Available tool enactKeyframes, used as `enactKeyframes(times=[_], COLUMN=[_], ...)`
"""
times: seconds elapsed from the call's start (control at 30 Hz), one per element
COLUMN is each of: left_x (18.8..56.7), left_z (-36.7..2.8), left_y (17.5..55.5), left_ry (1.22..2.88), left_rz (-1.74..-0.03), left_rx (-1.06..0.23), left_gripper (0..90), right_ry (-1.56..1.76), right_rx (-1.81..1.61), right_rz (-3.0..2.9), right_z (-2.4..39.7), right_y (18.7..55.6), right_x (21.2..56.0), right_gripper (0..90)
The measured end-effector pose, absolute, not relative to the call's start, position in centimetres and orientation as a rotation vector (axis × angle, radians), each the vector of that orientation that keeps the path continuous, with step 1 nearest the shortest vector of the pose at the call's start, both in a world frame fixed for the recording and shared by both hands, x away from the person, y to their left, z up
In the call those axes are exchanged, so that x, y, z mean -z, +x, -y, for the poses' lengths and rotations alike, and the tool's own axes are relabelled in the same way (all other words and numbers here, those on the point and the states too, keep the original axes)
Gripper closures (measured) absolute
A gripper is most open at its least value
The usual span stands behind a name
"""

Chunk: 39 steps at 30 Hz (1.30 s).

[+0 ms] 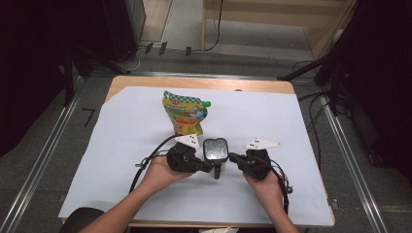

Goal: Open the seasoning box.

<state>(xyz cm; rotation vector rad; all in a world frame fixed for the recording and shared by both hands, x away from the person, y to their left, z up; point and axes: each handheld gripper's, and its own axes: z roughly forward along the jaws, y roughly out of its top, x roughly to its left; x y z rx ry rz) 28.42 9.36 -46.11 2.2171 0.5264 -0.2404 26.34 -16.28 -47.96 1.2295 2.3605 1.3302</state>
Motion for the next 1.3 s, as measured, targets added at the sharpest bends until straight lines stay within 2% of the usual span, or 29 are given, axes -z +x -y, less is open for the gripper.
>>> enactKeyframes(times=[0.17, 0.3, 0.37, 0.57, 0.97, 1.3], left_x=[45.5, 45.1, 45.0, 45.0, 45.2, 45.2], left_z=[-10.2, -11.3, -11.7, -12.3, -12.9, -13.0], left_y=[28.3, 28.4, 28.6, 29.1, 29.6, 29.7], left_ry=[2.242, 2.215, 2.206, 2.198, 2.19, 2.183], left_rz=[-0.534, -0.556, -0.563, -0.58, -0.577, -0.58], left_rx=[0.225, 0.205, 0.197, 0.18, 0.148, 0.152], left_gripper=[86.6, 79.5, 73.0, 72.2, 60.5, 58.8], right_ry=[1.222, 1.23, 1.193, 1.148, 1.086, 1.084], right_rx=[-1.341, -1.384, -1.406, -1.477, -1.422, -1.39], right_rz=[-2.358, -2.359, -2.354, -2.333, -2.452, -2.423], right_z=[16.4, 16.8, 16.6, 15.6, 12.1, 10.8], right_y=[25.2, 23.8, 22.7, 21.8, 21.3, 21.4], right_x=[47.3, 46.6, 46.0, 45.6, 47.1, 47.9], right_gripper=[90.0, 90.0, 90.0, 90.0, 90.0, 90.0])
